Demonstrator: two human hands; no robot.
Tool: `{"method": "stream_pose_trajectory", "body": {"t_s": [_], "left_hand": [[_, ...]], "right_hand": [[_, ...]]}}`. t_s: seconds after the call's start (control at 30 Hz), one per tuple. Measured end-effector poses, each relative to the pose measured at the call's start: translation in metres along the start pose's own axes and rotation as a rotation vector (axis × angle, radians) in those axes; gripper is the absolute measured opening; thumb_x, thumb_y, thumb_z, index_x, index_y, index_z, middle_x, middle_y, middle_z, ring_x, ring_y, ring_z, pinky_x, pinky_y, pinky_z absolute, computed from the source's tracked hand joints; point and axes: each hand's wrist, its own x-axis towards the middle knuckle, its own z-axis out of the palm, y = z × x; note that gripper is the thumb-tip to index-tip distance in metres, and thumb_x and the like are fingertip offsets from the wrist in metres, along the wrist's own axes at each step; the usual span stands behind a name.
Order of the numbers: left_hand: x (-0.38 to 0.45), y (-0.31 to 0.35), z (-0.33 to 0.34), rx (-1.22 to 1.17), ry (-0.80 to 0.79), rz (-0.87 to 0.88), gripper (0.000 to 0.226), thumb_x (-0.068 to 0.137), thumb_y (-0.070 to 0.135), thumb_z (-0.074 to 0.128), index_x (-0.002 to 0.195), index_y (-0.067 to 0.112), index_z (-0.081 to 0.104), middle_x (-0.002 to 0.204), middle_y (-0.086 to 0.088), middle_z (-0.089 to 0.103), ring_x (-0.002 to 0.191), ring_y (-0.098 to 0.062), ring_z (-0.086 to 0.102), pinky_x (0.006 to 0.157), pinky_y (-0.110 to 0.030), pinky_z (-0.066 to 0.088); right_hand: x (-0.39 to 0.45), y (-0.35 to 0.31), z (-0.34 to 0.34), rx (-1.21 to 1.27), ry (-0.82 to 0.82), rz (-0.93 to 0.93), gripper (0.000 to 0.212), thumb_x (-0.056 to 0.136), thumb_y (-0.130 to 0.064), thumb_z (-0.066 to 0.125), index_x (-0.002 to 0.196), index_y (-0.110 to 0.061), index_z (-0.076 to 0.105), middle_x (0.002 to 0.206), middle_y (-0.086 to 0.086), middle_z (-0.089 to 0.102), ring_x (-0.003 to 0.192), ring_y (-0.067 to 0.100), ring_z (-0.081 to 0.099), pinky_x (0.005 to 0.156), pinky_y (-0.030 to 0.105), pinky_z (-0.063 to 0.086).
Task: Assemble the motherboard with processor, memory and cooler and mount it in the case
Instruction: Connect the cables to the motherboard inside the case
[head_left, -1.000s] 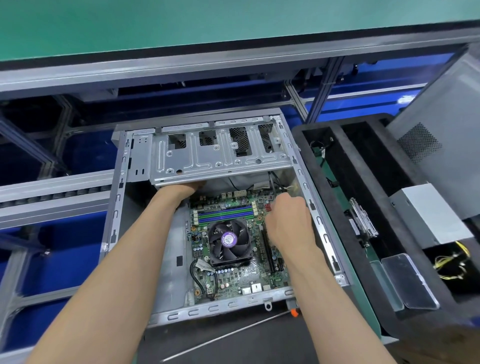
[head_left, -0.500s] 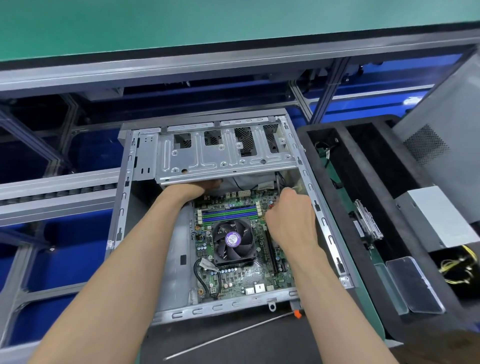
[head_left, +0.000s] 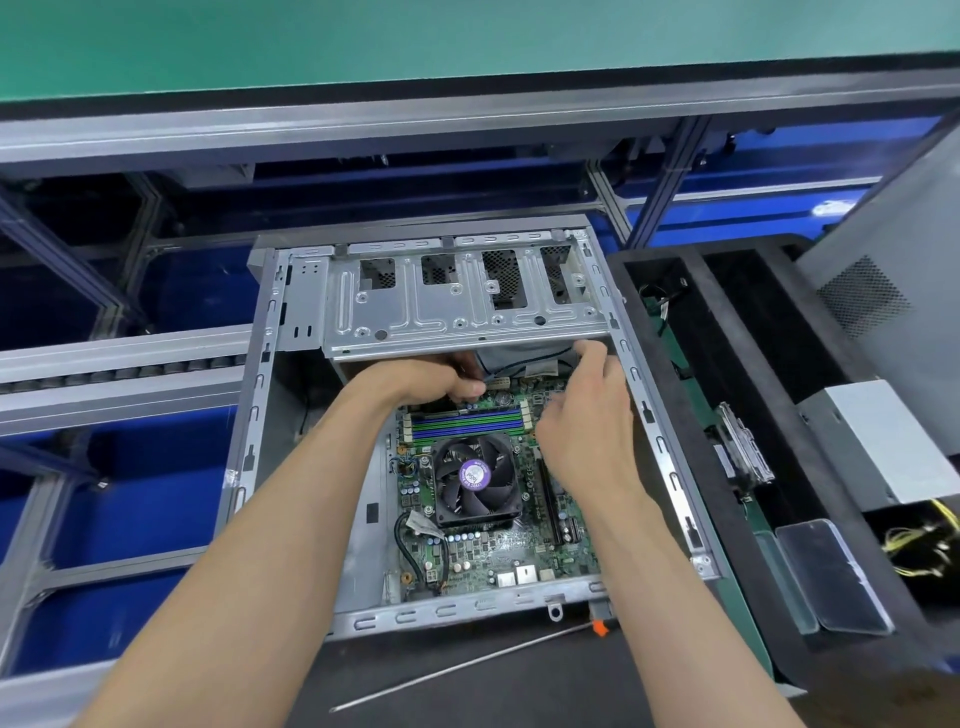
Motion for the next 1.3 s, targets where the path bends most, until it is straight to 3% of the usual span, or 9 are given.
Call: {"method": "stream_pose_trajectory", "body": {"t_s": [0.07,0.2,0.4,0.53,0.6,0.77,0.9,1.03,1.3], "left_hand": [[0.001,-0.001,0.001,-0.003,0.018,-0.02,0.023,0.094,0.045,0.062,0.108,0.028,0.068,0.121,0.001,0.064,0.118,-0.023,0.054,0.109,-0.044,0.037],[0.006,-0.001,0.005,0.005,0.05,0.078,0.006,0.095,0.039,0.065,0.094,0.033,0.067,0.1,0.005,0.069,0.1,-0.016,0.06,0.082,-0.032,0.044],[0.008,0.002,0.01,0.064,0.046,0.074,0.015,0.095,0.044,0.063,0.1,0.03,0.064,0.103,0.01,0.066,0.099,-0.008,0.058,0.09,-0.033,0.042],[0.008,0.007,0.013,-0.009,0.043,0.165,0.008,0.093,0.035,0.068,0.085,0.033,0.066,0.094,0.006,0.069,0.091,-0.014,0.062,0.077,-0.031,0.045],[0.007,0.009,0.015,-0.068,-0.002,0.228,0.01,0.089,0.025,0.073,0.079,0.028,0.07,0.082,0.01,0.069,0.086,-0.016,0.06,0.084,-0.036,0.048],[0.0,0.019,0.019,-0.059,-0.099,0.327,0.015,0.087,0.025,0.076,0.075,0.034,0.073,0.082,0.016,0.067,0.088,-0.01,0.058,0.105,-0.042,0.04],[-0.006,0.028,0.028,-0.203,-0.176,0.39,0.008,0.087,0.013,0.075,0.085,0.02,0.072,0.081,0.003,0.071,0.08,-0.009,0.065,0.095,-0.033,0.049],[-0.003,0.031,0.034,-0.235,-0.165,0.41,0.007,0.088,0.01,0.074,0.088,0.016,0.071,0.076,0.0,0.072,0.072,-0.008,0.067,0.063,-0.015,0.048],[0.006,0.025,0.033,-0.3,-0.177,0.339,0.012,0.085,0.006,0.076,0.085,0.018,0.072,0.079,-0.001,0.076,0.079,-0.01,0.072,0.072,-0.018,0.053]], "right_hand": [[-0.001,-0.001,0.0,0.034,-0.045,-0.013,0.052,0.087,0.006,0.06,0.131,-0.011,0.04,0.136,0.013,0.037,0.097,0.026,0.059,0.086,0.041,0.049],[0.0,0.004,0.002,-0.038,-0.041,-0.014,0.038,0.088,0.002,0.062,0.122,-0.013,0.053,0.149,0.014,0.032,0.113,0.029,0.053,0.089,0.034,0.042],[0.004,0.003,-0.002,0.043,0.156,-0.109,0.016,0.086,0.002,0.056,0.088,-0.009,0.068,0.079,0.005,0.068,0.071,0.023,0.061,0.066,0.036,0.049],[0.005,0.009,0.002,-0.083,-0.084,0.034,0.02,0.089,-0.009,0.05,0.074,-0.008,0.064,0.066,0.009,0.061,0.064,0.03,0.057,0.062,0.039,0.052],[0.005,0.012,0.005,-0.095,-0.234,0.112,0.03,0.094,-0.017,0.049,0.066,-0.009,0.053,0.067,0.008,0.055,0.059,0.029,0.049,0.055,0.035,0.043],[0.013,0.013,0.006,0.154,-0.321,0.255,0.03,0.102,-0.033,0.044,0.101,-0.012,0.064,0.095,0.01,0.068,0.087,0.03,0.068,0.083,0.047,0.055],[0.014,0.015,0.002,0.376,-0.239,0.353,0.022,0.098,-0.032,0.06,0.092,-0.012,0.067,0.077,0.004,0.074,0.07,0.015,0.072,0.077,0.048,0.06],[0.014,0.016,0.001,0.422,-0.2,0.39,0.021,0.098,-0.021,0.061,0.09,-0.003,0.068,0.074,0.01,0.074,0.066,0.018,0.073,0.074,0.047,0.062],[0.014,0.017,0.001,0.442,-0.183,0.427,0.016,0.101,-0.01,0.052,0.087,-0.006,0.06,0.088,0.018,0.07,0.066,0.019,0.073,0.073,0.045,0.062]]}}
